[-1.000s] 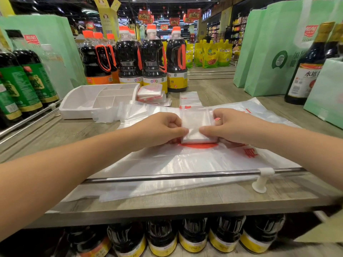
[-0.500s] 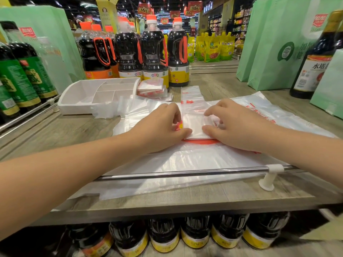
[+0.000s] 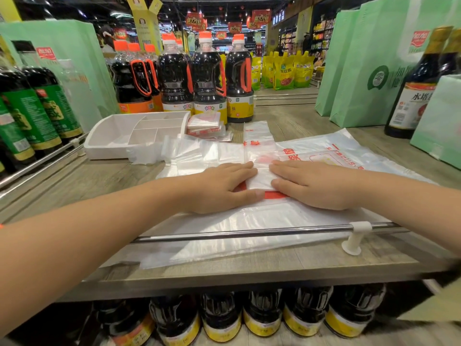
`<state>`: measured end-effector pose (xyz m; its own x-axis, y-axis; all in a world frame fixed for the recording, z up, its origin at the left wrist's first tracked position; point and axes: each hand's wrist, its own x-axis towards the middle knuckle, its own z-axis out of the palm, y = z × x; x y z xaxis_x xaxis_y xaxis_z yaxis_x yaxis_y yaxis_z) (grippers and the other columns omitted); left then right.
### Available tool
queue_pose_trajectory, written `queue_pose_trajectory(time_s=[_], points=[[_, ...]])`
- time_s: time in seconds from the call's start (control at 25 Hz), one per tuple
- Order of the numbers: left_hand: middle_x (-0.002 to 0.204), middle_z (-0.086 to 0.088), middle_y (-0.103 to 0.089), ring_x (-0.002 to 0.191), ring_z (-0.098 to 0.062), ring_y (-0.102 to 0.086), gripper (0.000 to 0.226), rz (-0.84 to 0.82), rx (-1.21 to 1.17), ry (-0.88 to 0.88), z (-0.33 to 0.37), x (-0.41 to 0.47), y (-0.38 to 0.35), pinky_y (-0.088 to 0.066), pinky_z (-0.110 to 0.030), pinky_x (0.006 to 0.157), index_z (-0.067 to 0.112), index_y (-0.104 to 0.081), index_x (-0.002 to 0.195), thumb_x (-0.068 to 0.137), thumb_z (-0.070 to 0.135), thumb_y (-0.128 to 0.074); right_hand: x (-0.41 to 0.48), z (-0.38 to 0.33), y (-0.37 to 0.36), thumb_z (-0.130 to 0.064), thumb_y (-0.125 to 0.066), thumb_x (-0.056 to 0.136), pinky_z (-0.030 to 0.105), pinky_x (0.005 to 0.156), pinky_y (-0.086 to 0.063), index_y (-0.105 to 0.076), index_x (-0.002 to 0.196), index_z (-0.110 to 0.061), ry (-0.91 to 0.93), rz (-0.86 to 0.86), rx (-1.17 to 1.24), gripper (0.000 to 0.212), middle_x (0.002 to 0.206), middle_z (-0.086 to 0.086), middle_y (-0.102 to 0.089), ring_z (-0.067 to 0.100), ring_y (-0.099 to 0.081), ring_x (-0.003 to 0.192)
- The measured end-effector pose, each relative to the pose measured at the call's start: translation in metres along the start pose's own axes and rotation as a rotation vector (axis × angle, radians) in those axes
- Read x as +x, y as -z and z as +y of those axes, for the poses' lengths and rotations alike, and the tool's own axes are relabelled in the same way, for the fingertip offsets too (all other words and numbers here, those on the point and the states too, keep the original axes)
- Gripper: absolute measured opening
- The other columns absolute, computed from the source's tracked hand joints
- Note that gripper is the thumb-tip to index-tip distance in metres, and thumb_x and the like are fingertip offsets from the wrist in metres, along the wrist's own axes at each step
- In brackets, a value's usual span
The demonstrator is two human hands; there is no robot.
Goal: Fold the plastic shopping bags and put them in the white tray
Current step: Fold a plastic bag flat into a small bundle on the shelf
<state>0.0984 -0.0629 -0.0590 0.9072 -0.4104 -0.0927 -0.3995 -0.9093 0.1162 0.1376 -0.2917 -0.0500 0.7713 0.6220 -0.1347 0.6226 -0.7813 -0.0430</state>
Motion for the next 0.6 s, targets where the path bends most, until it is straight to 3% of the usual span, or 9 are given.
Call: queue_pose_trajectory(time_s=[0.08, 0.2, 0.32, 0.44, 0.56, 0.6], points=[[0.165, 0.011, -0.013, 0.15, -0.009, -0.014, 0.082, -0.003, -0.015, -0.007, -0.003, -0.001, 0.003, -0.01, -0.029, 0.121, 0.032, -0.018, 0.158, 0.09, 0.075, -0.032, -0.001, 0.005, 0.0, -0.077, -0.023, 0.09, 0.033, 0.124, -0.01, -0.015, 0.159, -0.034, 0.015, -0.011, 0.026, 0.082, 0.165, -0.016, -0.01, 0.005, -0.01, 0.151], [0.159, 0.012, -0.031, 0.144, -0.012, -0.032, 0.074, 0.063, 0.053, -0.027, -0.005, -0.003, 0.009, -0.026, -0.029, 0.116, 0.034, -0.028, 0.155, 0.092, 0.072, -0.037, -0.001, 0.006, 0.004, -0.08, -0.034, 0.084, 0.031, 0.12, -0.022, -0.029, 0.154, -0.034, 0.054, 0.059, 0.063, 0.084, 0.16, -0.014, -0.028, 0.009, -0.027, 0.145], [0.146, 0.01, -0.049, 0.129, -0.014, -0.048, 0.063, 0.103, 0.132, -0.073, -0.004, -0.006, 0.014, -0.038, -0.026, 0.103, 0.033, -0.034, 0.153, 0.097, 0.062, -0.041, 0.0, 0.003, 0.006, -0.069, -0.046, 0.089, 0.03, 0.106, -0.036, -0.052, 0.138, -0.03, 0.103, 0.143, 0.076, 0.062, 0.138, -0.01, -0.053, 0.011, -0.047, 0.125], [0.131, 0.006, -0.059, 0.117, -0.013, -0.054, 0.052, 0.213, 0.082, -0.159, -0.006, -0.012, 0.013, -0.044, -0.029, 0.1, 0.025, -0.047, 0.146, 0.098, 0.046, -0.053, -0.002, 0.004, 0.005, -0.042, -0.056, 0.097, 0.025, 0.093, -0.039, -0.064, 0.122, -0.034, 0.154, 0.256, 0.117, 0.027, 0.117, -0.012, -0.064, 0.01, -0.056, 0.111], [0.114, 0.005, -0.065, 0.1, -0.007, -0.058, 0.034, 0.347, -0.043, -0.274, -0.011, -0.018, 0.007, -0.043, -0.015, 0.091, 0.02, -0.065, 0.129, 0.095, 0.026, -0.064, -0.011, 0.009, 0.003, -0.036, -0.057, 0.097, 0.025, 0.086, -0.047, -0.069, 0.11, -0.045, 0.166, 0.313, 0.264, 0.02, 0.103, -0.022, -0.069, 0.003, -0.062, 0.098], [0.106, 0.005, -0.065, 0.093, -0.006, -0.059, 0.025, 0.378, -0.098, -0.301, -0.011, -0.02, 0.006, -0.047, -0.017, 0.087, 0.019, -0.071, 0.117, 0.093, 0.022, -0.067, -0.016, 0.009, 0.003, -0.038, -0.058, 0.096, 0.023, 0.08, -0.048, -0.07, 0.106, -0.046, 0.17, 0.319, 0.325, 0.017, 0.098, -0.024, -0.07, 0.003, -0.063, 0.092]])
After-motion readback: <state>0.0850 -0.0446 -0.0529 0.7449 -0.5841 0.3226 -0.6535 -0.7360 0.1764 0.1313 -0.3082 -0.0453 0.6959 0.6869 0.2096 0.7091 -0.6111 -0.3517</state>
